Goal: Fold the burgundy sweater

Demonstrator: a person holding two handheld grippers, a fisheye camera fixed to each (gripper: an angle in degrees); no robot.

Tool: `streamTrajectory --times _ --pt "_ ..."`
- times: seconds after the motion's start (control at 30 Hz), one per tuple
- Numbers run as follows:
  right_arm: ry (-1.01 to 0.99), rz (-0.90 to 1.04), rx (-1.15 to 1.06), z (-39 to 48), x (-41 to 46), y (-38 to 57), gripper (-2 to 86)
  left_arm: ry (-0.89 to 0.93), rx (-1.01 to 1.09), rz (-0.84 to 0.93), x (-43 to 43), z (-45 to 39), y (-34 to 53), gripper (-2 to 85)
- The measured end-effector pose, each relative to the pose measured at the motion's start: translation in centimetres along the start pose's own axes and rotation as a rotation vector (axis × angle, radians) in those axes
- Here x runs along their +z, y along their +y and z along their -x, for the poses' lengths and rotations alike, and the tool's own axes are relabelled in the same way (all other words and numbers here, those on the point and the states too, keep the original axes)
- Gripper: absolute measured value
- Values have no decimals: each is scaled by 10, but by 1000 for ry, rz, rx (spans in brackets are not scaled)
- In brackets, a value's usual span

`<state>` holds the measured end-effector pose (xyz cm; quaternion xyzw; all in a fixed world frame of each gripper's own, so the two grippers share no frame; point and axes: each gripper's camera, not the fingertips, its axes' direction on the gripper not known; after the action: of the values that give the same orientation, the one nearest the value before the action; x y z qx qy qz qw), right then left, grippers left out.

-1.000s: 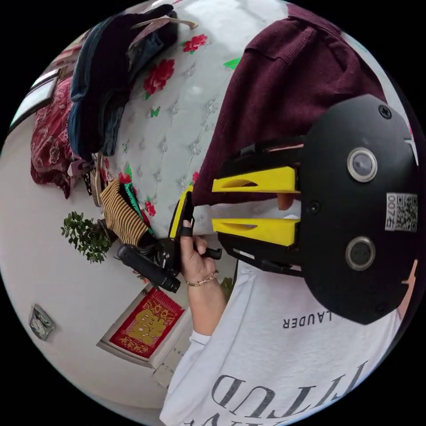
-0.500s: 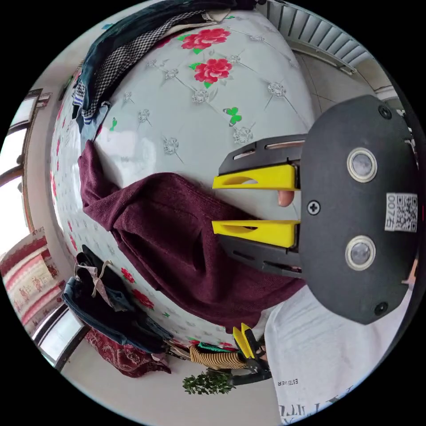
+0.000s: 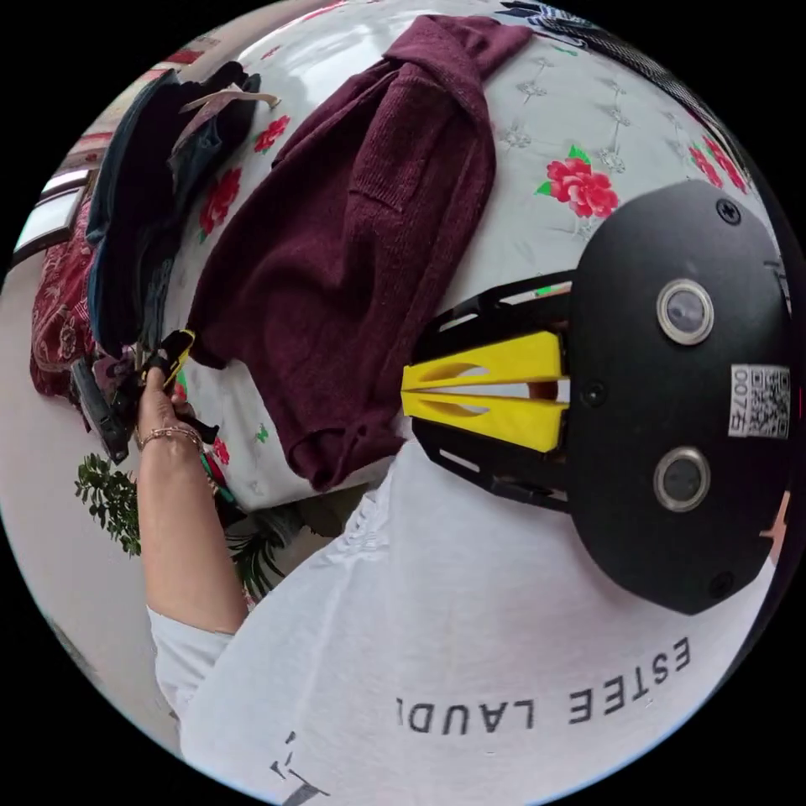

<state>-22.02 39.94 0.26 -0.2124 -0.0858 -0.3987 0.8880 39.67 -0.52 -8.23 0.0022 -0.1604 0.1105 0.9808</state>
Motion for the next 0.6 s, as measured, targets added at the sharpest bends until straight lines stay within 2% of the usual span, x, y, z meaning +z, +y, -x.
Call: streamTrajectory --times 0.07,0.13,0.23,0.3,0.4,0.53,0.6 --pt "65 -79 105 -23 -22 15 15 -45 -2 -67 -19 12 38 31" --pt "145 -143 262 -73 -52 35 29 -5 34 -101 -32 14 89 47" --pt "281 -149 442 -150 -92 34 45 105 119 -80 -44 -8 176 72" --pt "311 -167 478 -191 -113 20 53 130 195 -50 -52 -44 228 80" --pt "355 -126 495 -250 -123 -21 70 110 261 -42 -58 -90 257 63" --pt "380 -2 512 -314 -97 -74 92 236 99 99 -35 -100 248 91" --pt "364 68 517 -334 -76 -84 99 216 72 187 -10 -105 237 123"
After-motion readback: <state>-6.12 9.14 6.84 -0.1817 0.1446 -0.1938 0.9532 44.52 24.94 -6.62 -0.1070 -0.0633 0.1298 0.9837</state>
